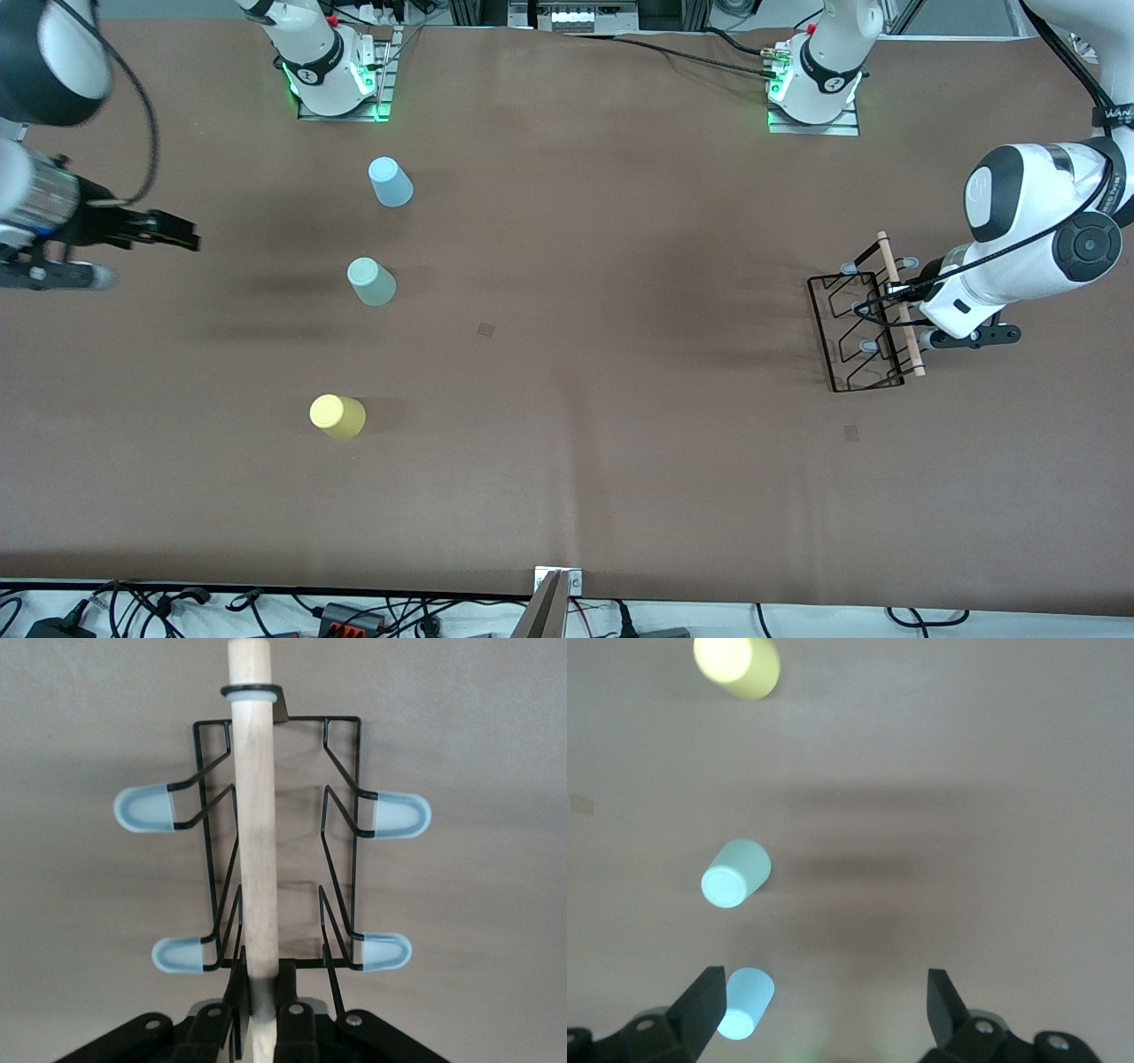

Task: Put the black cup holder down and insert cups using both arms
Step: 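Move the rack with the left gripper while the right gripper reaches the cup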

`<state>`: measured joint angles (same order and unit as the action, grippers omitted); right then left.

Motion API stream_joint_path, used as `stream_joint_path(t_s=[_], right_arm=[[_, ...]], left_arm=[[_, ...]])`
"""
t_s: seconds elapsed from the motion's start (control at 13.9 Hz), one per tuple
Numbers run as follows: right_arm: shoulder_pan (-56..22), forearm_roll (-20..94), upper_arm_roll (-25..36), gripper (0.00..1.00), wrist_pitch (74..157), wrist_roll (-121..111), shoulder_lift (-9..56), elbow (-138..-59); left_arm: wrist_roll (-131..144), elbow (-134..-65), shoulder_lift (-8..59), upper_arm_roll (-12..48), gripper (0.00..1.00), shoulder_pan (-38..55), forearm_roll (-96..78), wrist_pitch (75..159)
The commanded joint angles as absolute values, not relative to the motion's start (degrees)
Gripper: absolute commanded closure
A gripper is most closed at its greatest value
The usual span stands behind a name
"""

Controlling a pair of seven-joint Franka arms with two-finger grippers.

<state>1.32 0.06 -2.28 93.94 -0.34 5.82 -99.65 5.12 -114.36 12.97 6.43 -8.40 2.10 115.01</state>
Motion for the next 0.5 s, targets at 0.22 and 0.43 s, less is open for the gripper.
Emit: stream_joint_path(t_s=[0.22,0.43], right_arm=[[-4.04,0.88,-2.46,0.00,97.45,0.18,10.80,-104.49],[-6.41,0.88,-2.46,0.00,105.27,4.20,12.47,-110.11]], left_arm=[[6.58,-106.46,13.71,14.92,0.99,-8.79,-1.39,107.26],[12.55,-101.79,13.89,19.85,1.00,-6.17,-2.81,102.66]])
